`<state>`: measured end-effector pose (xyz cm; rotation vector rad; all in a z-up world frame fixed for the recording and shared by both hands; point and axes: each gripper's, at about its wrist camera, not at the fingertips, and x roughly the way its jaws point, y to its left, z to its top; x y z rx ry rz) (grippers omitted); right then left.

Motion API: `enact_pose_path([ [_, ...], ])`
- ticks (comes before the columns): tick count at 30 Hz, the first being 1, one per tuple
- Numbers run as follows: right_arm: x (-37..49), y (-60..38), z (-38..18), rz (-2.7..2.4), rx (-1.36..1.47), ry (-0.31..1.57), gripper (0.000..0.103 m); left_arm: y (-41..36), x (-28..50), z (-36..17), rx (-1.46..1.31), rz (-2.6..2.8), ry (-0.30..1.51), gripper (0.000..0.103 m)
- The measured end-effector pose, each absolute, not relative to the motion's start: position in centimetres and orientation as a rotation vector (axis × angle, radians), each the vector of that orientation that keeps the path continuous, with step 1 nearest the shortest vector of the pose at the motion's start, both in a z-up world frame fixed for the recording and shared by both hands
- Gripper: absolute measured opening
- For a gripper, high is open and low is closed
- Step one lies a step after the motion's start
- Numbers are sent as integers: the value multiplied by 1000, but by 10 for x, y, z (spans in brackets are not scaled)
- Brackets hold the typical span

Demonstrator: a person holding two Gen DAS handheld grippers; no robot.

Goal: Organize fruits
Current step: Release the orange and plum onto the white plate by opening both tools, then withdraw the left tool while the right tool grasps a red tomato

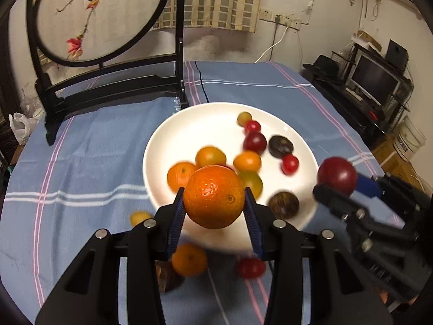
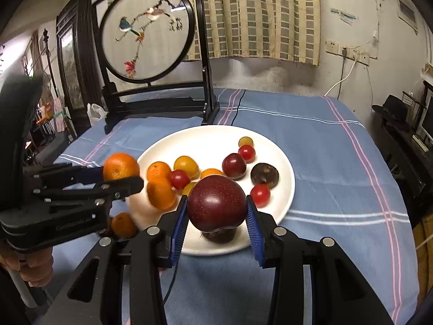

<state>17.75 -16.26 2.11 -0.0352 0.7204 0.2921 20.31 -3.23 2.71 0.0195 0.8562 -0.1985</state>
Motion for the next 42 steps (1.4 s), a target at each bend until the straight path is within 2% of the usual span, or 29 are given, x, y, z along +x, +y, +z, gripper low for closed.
enact_pose_path([
  [8, 226, -167, -13, 270, 16, 806, 42, -49, 256, 5, 36, -162, 905, 42],
  [9, 230, -170, -17, 266, 35, 816, 43, -50, 260, 2, 31, -162, 914, 46],
  [10, 231, -171, -19, 266, 49, 823, 43, -51, 264, -1, 22, -163, 918, 57],
  [12, 233, -176, -22, 278, 88, 823, 45, -52, 265, -2, 18, -153, 897, 62],
  [15, 230, -177, -20, 276, 79, 803, 53, -52, 262, -1, 22, -155, 891, 65],
  [25, 199, -175, -1, 294, 53, 762, 59, -22, 220, 21, -5, -102, 835, 77],
  [32, 152, -153, -3, 356, -60, 793, 62, 10, 173, 12, -45, -60, 844, 79],
  [37, 127, -128, -14, 405, -136, 833, 62, 27, 146, 2, -35, -32, 816, 84],
  [42, 127, -104, -33, 404, -164, 894, 59, 37, 141, -7, 4, -29, 800, 84],
])
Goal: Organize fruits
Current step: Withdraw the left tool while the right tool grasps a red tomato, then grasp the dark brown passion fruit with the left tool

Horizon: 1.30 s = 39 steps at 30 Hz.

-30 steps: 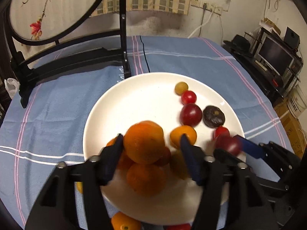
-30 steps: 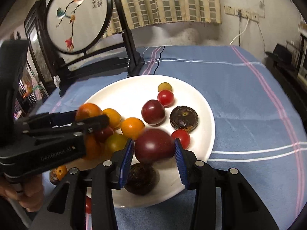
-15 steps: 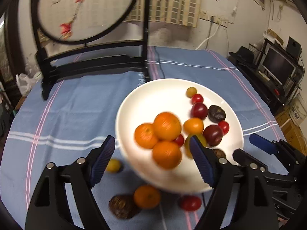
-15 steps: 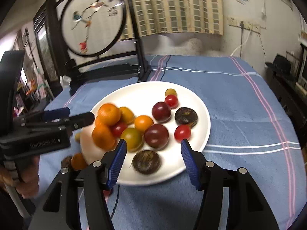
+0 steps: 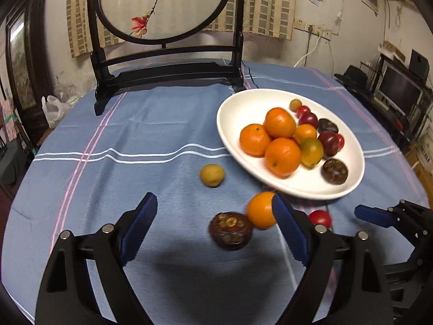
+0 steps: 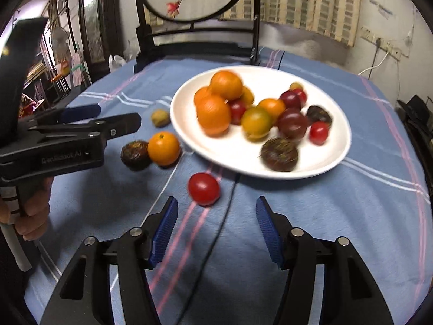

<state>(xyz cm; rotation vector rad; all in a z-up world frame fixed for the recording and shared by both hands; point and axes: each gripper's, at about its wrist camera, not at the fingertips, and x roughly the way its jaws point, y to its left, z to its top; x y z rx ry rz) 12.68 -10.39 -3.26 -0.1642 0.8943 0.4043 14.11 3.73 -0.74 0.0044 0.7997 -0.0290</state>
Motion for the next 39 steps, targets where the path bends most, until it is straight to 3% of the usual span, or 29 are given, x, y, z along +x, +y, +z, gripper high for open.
enact_pose_path([
  [10, 149, -77, -54, 362, -194, 936, 46, 53, 144, -10, -75, -58, 837, 84],
  [13, 152, -76, -54, 349, -192, 922, 31, 49, 145, -13, -61, -71, 850, 84],
  [26, 135, -130, -46, 370, -36, 911, 30, 21, 133, -37, 71, -175, 908, 84],
  [29, 136, -140, -43, 377, 9, 908, 30, 16, 135, -44, 101, -178, 924, 77],
  [33, 133, -142, -40, 397, 24, 894, 30, 21, 141, -55, 79, -190, 964, 55],
  [39, 130, -137, -35, 428, 15, 882, 30, 21, 144, -58, 109, -194, 913, 47],
])
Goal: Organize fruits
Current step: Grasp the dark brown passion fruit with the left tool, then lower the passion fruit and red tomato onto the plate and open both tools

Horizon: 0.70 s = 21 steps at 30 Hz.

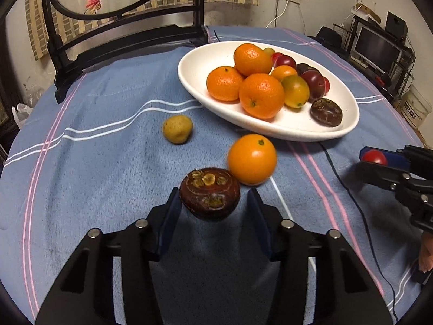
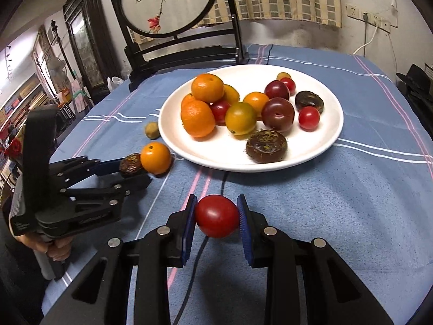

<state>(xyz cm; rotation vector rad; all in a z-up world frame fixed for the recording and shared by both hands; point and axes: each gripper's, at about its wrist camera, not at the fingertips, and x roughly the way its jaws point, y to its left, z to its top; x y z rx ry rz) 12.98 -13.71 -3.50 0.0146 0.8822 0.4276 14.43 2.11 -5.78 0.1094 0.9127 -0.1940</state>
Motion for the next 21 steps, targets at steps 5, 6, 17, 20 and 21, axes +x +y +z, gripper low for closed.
enact_pose_path([
  [5, 131, -140, -36, 414, 24, 886, 30, 19, 143, -55, 121, -209, 910, 40],
  [6, 131, -140, -35, 413, 27, 884, 30, 18, 143, -53, 117, -215, 912, 40],
  [17, 124, -153, 7, 387, 54, 757, 30, 11, 124, 13, 14, -267, 795, 40],
  [20, 131, -153, 21, 376, 19, 725, 30, -2, 133, 27, 26, -271, 775, 40],
  [21, 134, -153, 24, 370, 10, 719, 30, -6, 138, 30, 30, -272, 772, 40],
])
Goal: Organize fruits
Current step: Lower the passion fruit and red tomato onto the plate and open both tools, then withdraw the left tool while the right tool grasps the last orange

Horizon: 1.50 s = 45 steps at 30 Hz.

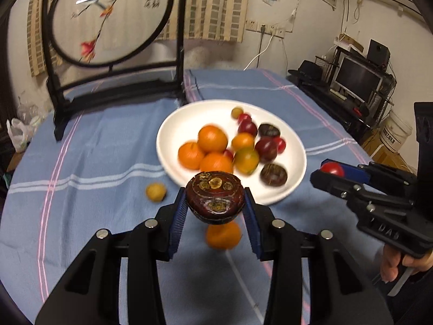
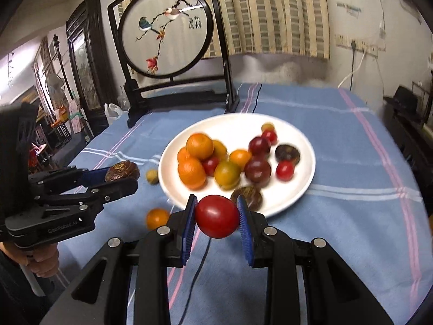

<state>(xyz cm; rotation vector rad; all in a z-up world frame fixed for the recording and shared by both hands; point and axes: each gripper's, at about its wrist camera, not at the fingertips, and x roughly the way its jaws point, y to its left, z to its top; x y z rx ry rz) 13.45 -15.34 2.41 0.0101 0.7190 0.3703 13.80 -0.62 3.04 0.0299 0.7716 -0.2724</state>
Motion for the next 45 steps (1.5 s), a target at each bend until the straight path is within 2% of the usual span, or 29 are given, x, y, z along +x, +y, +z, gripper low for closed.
enact_pose_path([
  [7, 173, -158, 23, 332, -24, 712, 30, -39, 201, 43, 14, -258, 784, 40],
  [19, 219, -148, -11, 347, -49, 776, 31, -72, 280, 15, 49, -201, 856, 40],
  [20, 222, -147, -13, 344, -45, 770, 37, -73, 284, 12, 46, -195, 862, 41],
  [21, 223, -147, -14, 337, -39, 764, 58, -73, 287, 10, 40, -182, 866, 50],
  [22, 224, -149, -16, 319, -29, 756, 66, -71, 289, 10, 28, -156, 855, 59],
  [23, 224, -152, -17, 300, -18, 749, 67, -69, 288, 11, 17, -136, 836, 61],
  [25, 225, -155, -18, 303, -6, 759, 67, -66, 285, 15, 5, -137, 822, 70],
  [27, 222, -157, -16, 304, -2, 752, 67, -63, 281, 19, 6, -132, 817, 74],
  [45, 157, -165, -11, 298, -39, 765, 67, 31, 179, 18, -41, -26, 805, 88],
])
